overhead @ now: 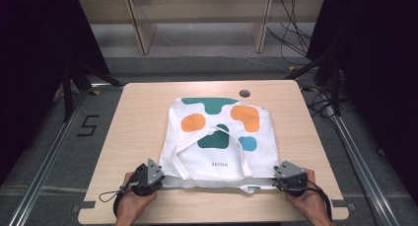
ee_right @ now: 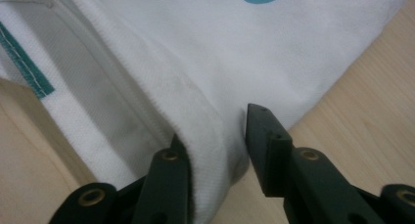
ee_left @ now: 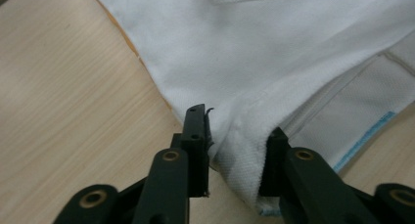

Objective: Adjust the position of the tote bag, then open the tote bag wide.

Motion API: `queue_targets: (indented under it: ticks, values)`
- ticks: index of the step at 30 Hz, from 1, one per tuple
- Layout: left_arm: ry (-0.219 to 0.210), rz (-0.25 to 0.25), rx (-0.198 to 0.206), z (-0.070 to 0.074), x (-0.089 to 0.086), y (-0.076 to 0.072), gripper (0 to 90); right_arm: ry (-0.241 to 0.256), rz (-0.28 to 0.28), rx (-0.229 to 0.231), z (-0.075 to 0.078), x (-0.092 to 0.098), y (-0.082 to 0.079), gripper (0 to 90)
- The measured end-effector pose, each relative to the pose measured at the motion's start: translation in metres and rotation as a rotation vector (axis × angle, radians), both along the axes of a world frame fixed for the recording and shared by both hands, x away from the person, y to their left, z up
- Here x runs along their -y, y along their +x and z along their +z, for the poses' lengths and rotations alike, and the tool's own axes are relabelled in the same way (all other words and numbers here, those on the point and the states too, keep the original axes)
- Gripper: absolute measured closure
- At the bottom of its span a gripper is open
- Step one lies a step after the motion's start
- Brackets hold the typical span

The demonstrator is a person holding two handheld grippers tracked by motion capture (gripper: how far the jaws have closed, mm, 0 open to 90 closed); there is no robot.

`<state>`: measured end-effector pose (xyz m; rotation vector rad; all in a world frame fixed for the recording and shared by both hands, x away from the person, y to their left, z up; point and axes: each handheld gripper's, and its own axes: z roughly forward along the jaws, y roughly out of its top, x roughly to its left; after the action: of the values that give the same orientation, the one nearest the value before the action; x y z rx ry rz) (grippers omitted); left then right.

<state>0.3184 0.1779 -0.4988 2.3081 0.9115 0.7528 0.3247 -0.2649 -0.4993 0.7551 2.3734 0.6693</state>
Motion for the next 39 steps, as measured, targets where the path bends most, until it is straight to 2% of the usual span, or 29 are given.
queue_targets:
  ticks: [3, 4, 5, 9, 13, 15, 16, 17, 18, 22, 24, 25, 27, 28, 29, 31, 32, 34, 36, 38, 39]
  values:
    - [-0.031, -0.006, -0.014, 0.0, -0.001, 0.003, 78.0, 0.004, 0.009, 0.019, 0.002, 0.002, -0.001, 76.1]
    - [-0.034, -0.01, -0.018, 0.001, -0.002, 0.003, 78.4, 0.017, 0.005, 0.006, 0.002, 0.002, -0.001, 76.3]
    - [-0.026, -0.01, -0.013, 0.002, -0.002, 0.003, 79.1, 0.016, 0.011, 0.029, 0.003, 0.003, -0.001, 77.3]
    - [-0.04, -0.01, -0.002, 0.004, -0.002, 0.002, 79.7, 0.027, 0.012, 0.045, 0.005, 0.003, -0.005, 80.7]
    - [-0.055, -0.025, -0.008, 0.007, -0.002, 0.002, 79.8, 0.035, 0.02, 0.051, 0.008, 0.005, -0.007, 81.4]
    - [-0.084, -0.022, -0.009, 0.007, -0.001, 0.0, 79.3, 0.049, 0.006, 0.039, 0.008, 0.008, -0.007, 81.3]
    - [-0.111, -0.027, 0.006, 0.006, -0.001, 0.0, 79.2, 0.059, 0.0, 0.04, 0.008, 0.009, -0.006, 81.2]
    - [-0.074, -0.044, 0.003, 0.009, -0.003, -0.001, 79.0, 0.069, -0.007, 0.043, 0.008, 0.01, -0.006, 81.2]
    - [-0.1, -0.032, 0.002, 0.008, -0.002, -0.002, 79.0, 0.066, 0.006, 0.05, 0.01, 0.01, -0.005, 81.2]
    - [-0.104, -0.038, 0.034, 0.011, -0.002, -0.007, 79.2, 0.085, 0.004, 0.061, 0.013, 0.011, -0.003, 81.9]
    - [-0.09, -0.047, 0.034, 0.01, -0.002, -0.006, 79.2, 0.092, 0.008, 0.056, 0.013, 0.013, -0.001, 81.5]
    - [-0.1, -0.044, 0.03, 0.009, -0.001, -0.005, 79.2, 0.104, 0.003, 0.047, 0.012, 0.014, -0.001, 81.3]
    - [-0.104, -0.046, 0.028, 0.01, -0.002, -0.005, 79.3, 0.111, 0.0, 0.061, 0.013, 0.014, -0.001, 81.2]
    - [-0.117, -0.048, 0.039, 0.012, -0.003, -0.005, 79.4, 0.112, -0.002, 0.066, 0.014, 0.014, -0.002, 81.2]
    - [-0.109, -0.059, 0.045, 0.015, -0.005, -0.004, 79.5, 0.109, -0.001, 0.077, 0.015, 0.014, -0.002, 81.4]
    - [-0.169, -0.048, 0.066, 0.017, -0.005, -0.006, 79.6, 0.118, -0.005, 0.088, 0.017, 0.014, -0.003, 82.2]
    - [-0.182, -0.054, 0.079, 0.018, -0.005, -0.006, 79.7, 0.126, -0.006, 0.098, 0.019, 0.014, -0.004, 82.6]
    - [-0.173, -0.055, 0.112, 0.022, -0.005, -0.007, 79.8, 0.153, -0.018, 0.127, 0.025, 0.014, -0.005, 83.7]
    - [-0.147, -0.065, 0.135, 0.025, -0.004, -0.008, 80.0, 0.156, -0.019, 0.159, 0.029, 0.014, -0.006, 84.7]
    - [-0.191, -0.057, 0.139, 0.03, -0.005, -0.007, 80.1, 0.165, -0.021, 0.179, 0.033, 0.014, -0.006, 85.4]
    - [-0.195, -0.057, 0.139, 0.032, -0.007, -0.007, 80.1, 0.19, -0.023, 0.195, 0.036, 0.014, -0.006, 85.8]
